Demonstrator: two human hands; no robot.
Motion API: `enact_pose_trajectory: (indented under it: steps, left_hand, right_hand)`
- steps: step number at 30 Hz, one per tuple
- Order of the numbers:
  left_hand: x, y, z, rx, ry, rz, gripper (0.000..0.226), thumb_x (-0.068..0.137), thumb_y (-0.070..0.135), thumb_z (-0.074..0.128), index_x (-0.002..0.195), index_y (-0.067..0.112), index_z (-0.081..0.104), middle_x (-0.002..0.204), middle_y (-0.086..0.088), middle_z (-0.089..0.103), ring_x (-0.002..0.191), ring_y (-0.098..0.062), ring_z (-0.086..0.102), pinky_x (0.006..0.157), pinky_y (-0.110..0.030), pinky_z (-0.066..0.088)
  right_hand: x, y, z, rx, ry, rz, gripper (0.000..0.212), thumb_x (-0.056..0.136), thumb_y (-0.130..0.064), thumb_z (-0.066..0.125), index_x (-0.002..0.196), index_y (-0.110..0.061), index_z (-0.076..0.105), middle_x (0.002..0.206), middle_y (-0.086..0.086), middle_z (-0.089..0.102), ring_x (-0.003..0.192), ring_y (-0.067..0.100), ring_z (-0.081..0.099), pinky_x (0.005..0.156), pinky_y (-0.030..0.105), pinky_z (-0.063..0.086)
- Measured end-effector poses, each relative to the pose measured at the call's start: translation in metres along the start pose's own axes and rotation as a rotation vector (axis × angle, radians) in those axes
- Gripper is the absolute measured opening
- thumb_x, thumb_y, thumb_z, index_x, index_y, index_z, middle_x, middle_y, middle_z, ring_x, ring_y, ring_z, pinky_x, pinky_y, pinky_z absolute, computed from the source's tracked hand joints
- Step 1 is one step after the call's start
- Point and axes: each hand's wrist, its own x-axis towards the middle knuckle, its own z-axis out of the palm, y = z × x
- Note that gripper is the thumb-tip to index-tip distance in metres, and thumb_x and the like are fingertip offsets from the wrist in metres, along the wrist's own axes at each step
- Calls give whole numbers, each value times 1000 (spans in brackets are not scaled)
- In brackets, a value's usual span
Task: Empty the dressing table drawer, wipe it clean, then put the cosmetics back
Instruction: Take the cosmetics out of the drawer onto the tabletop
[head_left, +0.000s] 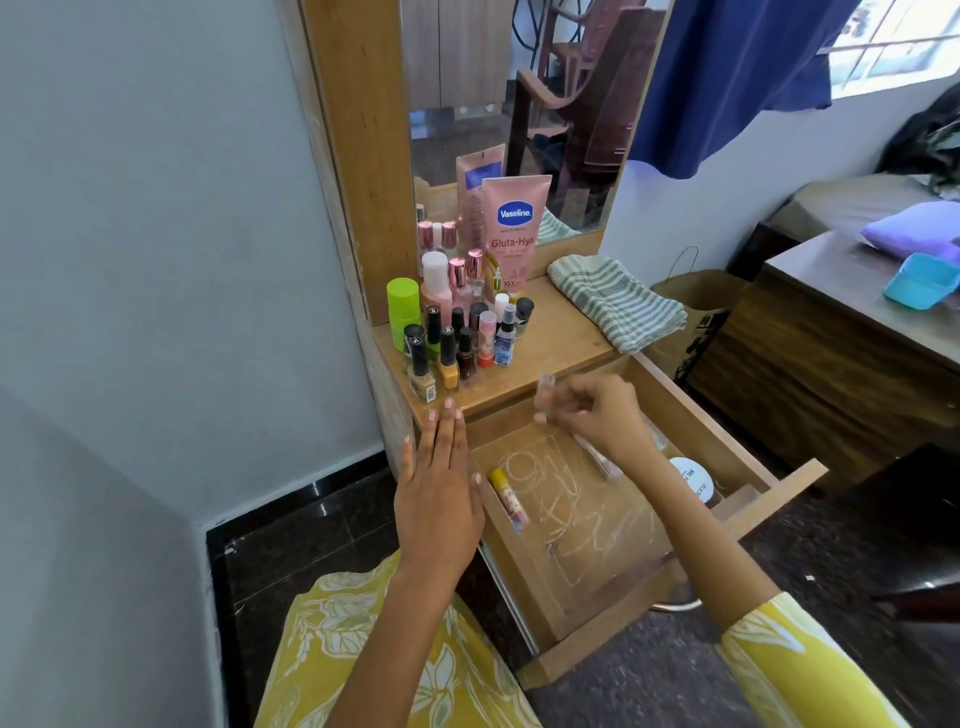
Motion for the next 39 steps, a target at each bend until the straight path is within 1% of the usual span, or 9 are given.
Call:
enact_pose_trajectory:
  steps: [3,5,10,20,24,27,32,35,39]
  left_hand:
    - [1,-1,4,-1,-9,11,63,99,28,37,149,13,1,156,0,-8,143,-17,-9,112,-35,-11]
    - [3,-2,4,12,-8,2,63,96,26,44,149,11,13,157,-2,4,144,-18,1,113,-37,-3]
    - [3,-3,6,12,3,4,62,92,24,52,147,10,25,155,-3,15,143,-18,11,113,-40,6]
    - [2,-5,-2,-5,-17,41,60,99,27,36,150,14,7,156,0,-3,143,-14,-7,112,-35,-11]
    - [-3,-12,-5,39,-16,26,60,96,28,43,148,10,18,156,-5,10,144,-18,9,114,-39,1]
    - [-5,-18,-5,73,5,28,61,92,27,52,145,8,28,153,-7,22,141,-20,22,113,-42,12]
    - [-5,-15,-5,71,-26,25,61,99,32,35,148,11,4,156,-4,-1,144,-17,-1,115,-39,-2]
    - [-6,-12,-8,42,-27,3,60,99,31,35,147,12,4,156,-4,-1,144,-17,1,116,-39,0]
    - [-5,-10,-11,37,-43,-1,59,101,33,27,147,13,-3,156,-2,-10,144,-15,-7,116,-38,-5]
  right_hand:
    - [16,-17,11,197,293,22,15,70,-8,81,81,-13,72,77,-3,71,67,-3,64,67,8,51]
    - [31,-17,21,187,358,62,15,70,-8,81,83,-11,73,79,3,72,68,5,64,68,14,54]
    - [54,-14,38,54,386,139,13,68,-20,83,78,-20,75,73,-4,70,73,14,66,71,38,56]
    - [55,-10,32,80,285,137,31,67,-15,84,94,-7,72,78,4,67,70,9,56,76,32,54]
    - [31,-7,25,9,316,59,23,70,-12,82,88,-8,70,76,-2,65,66,5,56,68,19,51]
    - [1,-6,26,-132,149,-14,10,75,-15,77,80,-14,68,71,-9,63,63,-2,57,63,12,49]
    - [-24,13,54,-534,-472,94,27,76,-25,75,101,-20,67,95,-4,69,84,10,65,77,31,57]
    - [-27,15,70,-648,-475,132,38,77,-34,73,111,-21,61,103,0,68,92,19,64,77,35,57]
    - [-22,13,74,-586,-428,213,38,77,-24,72,112,-16,61,102,3,68,90,20,64,68,29,51]
